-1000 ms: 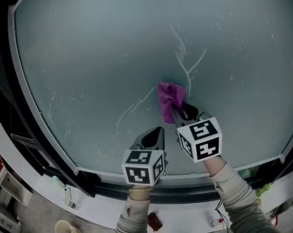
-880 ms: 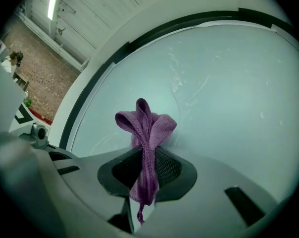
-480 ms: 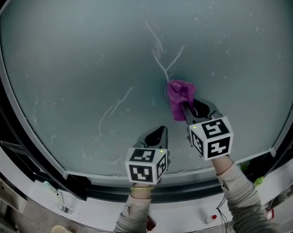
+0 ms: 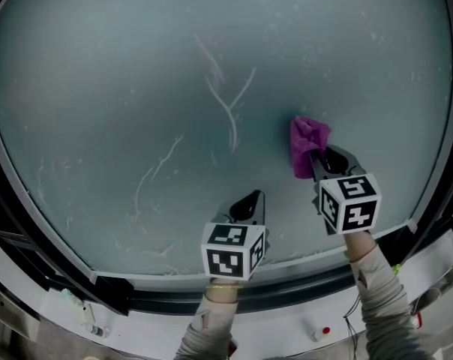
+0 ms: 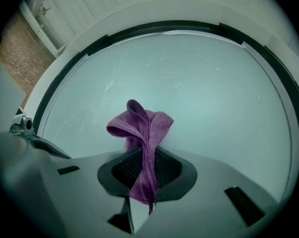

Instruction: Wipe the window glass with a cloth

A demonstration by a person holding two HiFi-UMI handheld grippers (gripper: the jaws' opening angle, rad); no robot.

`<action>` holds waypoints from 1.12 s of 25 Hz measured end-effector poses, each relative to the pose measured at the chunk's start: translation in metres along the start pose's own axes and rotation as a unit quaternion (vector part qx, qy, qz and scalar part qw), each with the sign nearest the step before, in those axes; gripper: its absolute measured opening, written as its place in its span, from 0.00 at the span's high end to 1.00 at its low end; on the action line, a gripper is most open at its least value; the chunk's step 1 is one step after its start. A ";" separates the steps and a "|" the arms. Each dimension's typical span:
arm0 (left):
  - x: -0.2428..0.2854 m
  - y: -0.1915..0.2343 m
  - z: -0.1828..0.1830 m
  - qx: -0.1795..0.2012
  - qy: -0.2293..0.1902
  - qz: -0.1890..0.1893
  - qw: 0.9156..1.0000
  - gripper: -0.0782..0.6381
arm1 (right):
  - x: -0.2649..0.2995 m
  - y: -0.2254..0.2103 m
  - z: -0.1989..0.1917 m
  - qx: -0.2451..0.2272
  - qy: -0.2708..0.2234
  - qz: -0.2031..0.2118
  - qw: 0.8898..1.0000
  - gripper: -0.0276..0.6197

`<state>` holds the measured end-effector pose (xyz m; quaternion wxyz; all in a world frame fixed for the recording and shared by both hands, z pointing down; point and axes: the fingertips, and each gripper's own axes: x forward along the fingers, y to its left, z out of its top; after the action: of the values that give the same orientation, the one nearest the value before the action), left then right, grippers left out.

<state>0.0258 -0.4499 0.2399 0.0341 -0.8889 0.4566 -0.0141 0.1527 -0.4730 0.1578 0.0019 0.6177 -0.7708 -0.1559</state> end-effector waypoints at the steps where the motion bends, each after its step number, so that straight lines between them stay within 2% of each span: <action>1: 0.002 -0.003 0.001 0.000 -0.001 -0.003 1.000 0.88 | -0.002 -0.007 -0.002 0.000 0.002 -0.007 1.000 0.87; 7: 0.011 -0.018 0.004 0.000 -0.004 -0.020 1.000 0.88 | -0.012 -0.041 -0.010 0.004 0.015 -0.041 0.999 0.87; 17: 0.019 -0.036 0.004 -0.009 -0.005 -0.040 0.999 0.88 | -0.026 -0.072 -0.024 -0.006 0.038 -0.078 0.996 0.87; 22: 0.019 -0.040 0.004 -0.007 -0.003 -0.046 0.999 0.88 | -0.031 -0.075 -0.026 -0.007 0.040 -0.081 0.996 0.87; 28: 0.011 -0.035 0.007 -0.007 -0.011 -0.037 0.999 0.88 | -0.040 -0.056 -0.016 -0.001 0.021 -0.065 0.998 0.87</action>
<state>0.0606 -0.4379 0.2349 0.0322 -0.9054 0.4233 -0.0026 0.2182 -0.4494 0.1672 0.0085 0.6698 -0.7284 -0.1439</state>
